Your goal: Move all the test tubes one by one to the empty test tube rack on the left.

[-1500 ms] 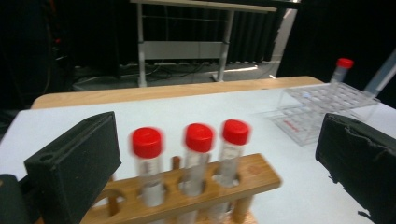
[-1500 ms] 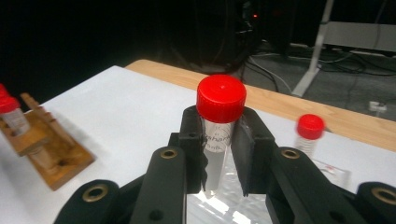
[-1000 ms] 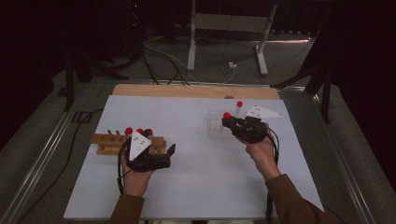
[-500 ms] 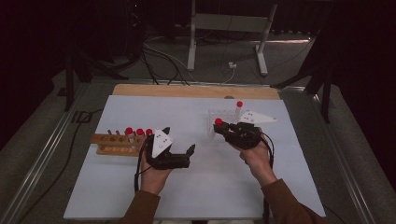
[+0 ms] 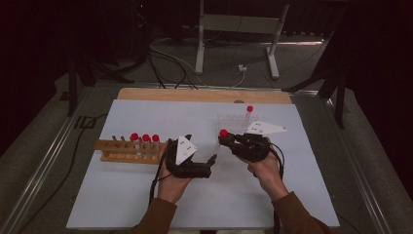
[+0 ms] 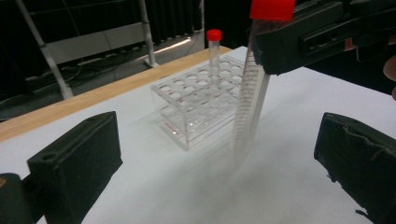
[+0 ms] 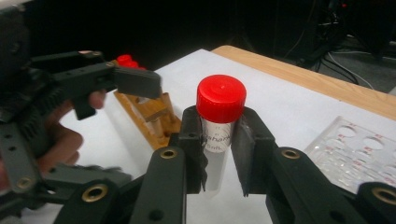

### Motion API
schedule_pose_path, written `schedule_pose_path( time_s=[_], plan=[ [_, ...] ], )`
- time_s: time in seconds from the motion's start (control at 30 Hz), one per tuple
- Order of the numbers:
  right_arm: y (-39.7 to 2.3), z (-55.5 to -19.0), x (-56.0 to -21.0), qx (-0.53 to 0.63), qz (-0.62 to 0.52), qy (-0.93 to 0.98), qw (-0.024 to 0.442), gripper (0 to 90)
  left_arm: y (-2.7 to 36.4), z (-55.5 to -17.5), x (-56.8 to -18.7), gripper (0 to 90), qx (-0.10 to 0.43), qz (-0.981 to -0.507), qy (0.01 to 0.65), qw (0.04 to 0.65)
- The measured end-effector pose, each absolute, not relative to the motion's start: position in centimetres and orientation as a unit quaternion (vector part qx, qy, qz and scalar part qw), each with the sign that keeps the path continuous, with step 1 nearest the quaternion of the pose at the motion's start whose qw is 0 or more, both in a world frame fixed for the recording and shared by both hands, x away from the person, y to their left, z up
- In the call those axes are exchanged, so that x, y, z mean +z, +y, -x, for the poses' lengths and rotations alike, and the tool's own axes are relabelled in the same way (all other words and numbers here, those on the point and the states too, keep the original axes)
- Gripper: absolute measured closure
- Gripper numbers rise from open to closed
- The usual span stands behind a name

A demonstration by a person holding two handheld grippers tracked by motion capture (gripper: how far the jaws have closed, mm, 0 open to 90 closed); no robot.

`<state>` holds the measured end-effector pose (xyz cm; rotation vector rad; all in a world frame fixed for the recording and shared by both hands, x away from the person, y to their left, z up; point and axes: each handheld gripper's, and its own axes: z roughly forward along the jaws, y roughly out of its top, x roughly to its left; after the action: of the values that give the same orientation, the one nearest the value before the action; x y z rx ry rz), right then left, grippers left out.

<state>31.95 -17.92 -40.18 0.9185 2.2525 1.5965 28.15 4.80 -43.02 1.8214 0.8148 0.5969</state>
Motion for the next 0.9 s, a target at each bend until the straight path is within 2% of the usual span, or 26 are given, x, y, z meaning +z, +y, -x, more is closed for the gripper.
schedule_pose_path(
  time_s=[0.3,0.43,0.57,0.67,0.83,0.9],
  plan=[
    [-17.2,-31.2,-40.1,0.539,-0.297,0.781,0.108,74.4,3.6,-28.2,-43.3,8.6,0.253,-0.764,0.337,0.489],
    [-16.8,-30.9,-40.0,0.539,-0.29,0.784,0.106,74.3,3.2,-27.9,-43.2,23.1,0.273,-0.761,0.329,0.488],
    [-16.6,-30.8,-39.9,0.538,-0.286,0.786,0.103,74.3,3.1,-27.5,-43.2,46.6,0.274,-0.769,0.308,0.488],
    [-16.5,-30.7,-39.8,0.539,-0.285,0.786,0.103,74.4,3.1,-27.5,-43.2,59.8,0.266,-0.769,0.304,0.496],
    [-16.6,-30.6,-39.8,0.538,-0.283,0.787,0.102,74.4,3.1,-27.4,-43.2,74.5,0.257,-0.768,0.298,0.505],
    [-16.6,-30.6,-39.8,0.539,-0.283,0.787,0.1,74.4,3.1,-27.4,-43.2,75.3,0.255,-0.768,0.298,0.506]
  ],
)
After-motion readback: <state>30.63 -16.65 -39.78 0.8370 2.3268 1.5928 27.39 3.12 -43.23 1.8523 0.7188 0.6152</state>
